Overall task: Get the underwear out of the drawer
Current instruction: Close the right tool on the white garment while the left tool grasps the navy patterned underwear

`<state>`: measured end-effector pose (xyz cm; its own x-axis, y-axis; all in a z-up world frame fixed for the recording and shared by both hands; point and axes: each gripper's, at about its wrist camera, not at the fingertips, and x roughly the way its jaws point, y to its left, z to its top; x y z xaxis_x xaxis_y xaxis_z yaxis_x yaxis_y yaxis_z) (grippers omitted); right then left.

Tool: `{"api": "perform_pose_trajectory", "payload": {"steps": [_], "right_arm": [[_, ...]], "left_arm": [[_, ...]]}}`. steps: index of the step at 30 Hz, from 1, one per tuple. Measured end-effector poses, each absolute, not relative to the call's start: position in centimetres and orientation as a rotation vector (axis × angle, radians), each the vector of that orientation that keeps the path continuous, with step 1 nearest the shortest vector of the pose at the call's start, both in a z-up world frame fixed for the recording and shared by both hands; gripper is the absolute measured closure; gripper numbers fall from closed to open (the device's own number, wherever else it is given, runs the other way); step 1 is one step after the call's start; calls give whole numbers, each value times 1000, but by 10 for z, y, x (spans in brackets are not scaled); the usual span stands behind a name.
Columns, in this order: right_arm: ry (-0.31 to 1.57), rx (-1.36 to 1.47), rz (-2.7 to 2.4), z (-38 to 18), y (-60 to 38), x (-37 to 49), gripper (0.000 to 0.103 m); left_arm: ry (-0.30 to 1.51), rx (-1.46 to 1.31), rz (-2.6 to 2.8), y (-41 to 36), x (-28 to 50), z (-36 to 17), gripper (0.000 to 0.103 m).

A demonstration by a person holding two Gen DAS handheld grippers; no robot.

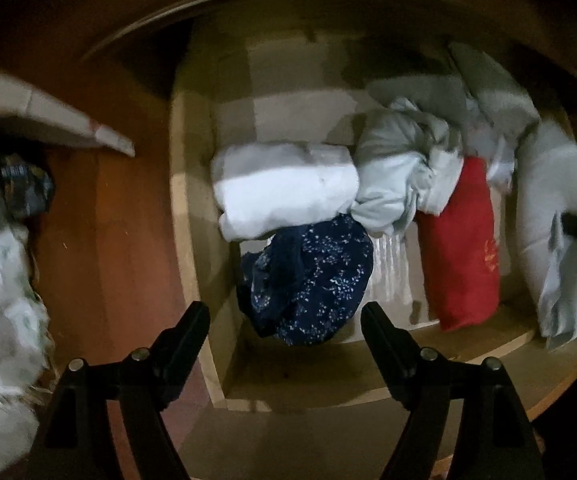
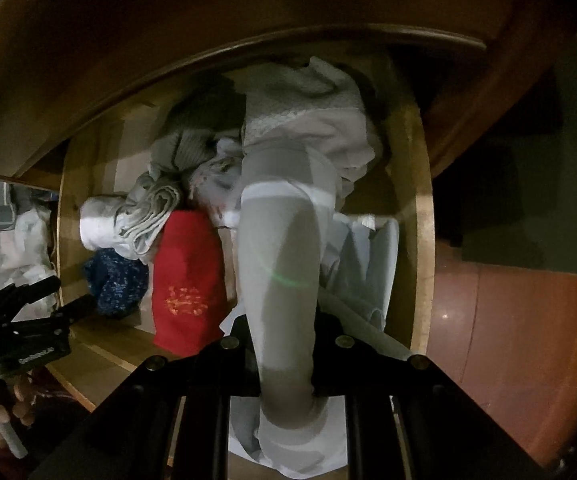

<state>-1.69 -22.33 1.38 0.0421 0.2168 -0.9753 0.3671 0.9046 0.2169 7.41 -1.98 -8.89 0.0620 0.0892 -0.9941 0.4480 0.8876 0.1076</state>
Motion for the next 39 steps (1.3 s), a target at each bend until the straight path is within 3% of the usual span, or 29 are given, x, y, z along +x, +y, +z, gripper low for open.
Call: {"api": "perform_pose_trajectory", "payload": {"steps": [21,32,35,37,39], "right_arm": [[1545,500,-69,-1,-212,-9,89],[1554,501,-64,-6,-211,-7,88],[1555,495,-62,-6,-210,-7,88],[1559,495,-56,-7,-209,-6,88],[1562,490,-51,-8,-208,-6,87]], "left_arm": [[1789,429,-225,-37,120,-155,23],[1792,501,-197,-63,136,-175,23],[1794,490,-207,-67,140,-178,30],[1800,449,-235,-66,139,-177,45],[1801,414,-231,-61,135,-175,54]]}}
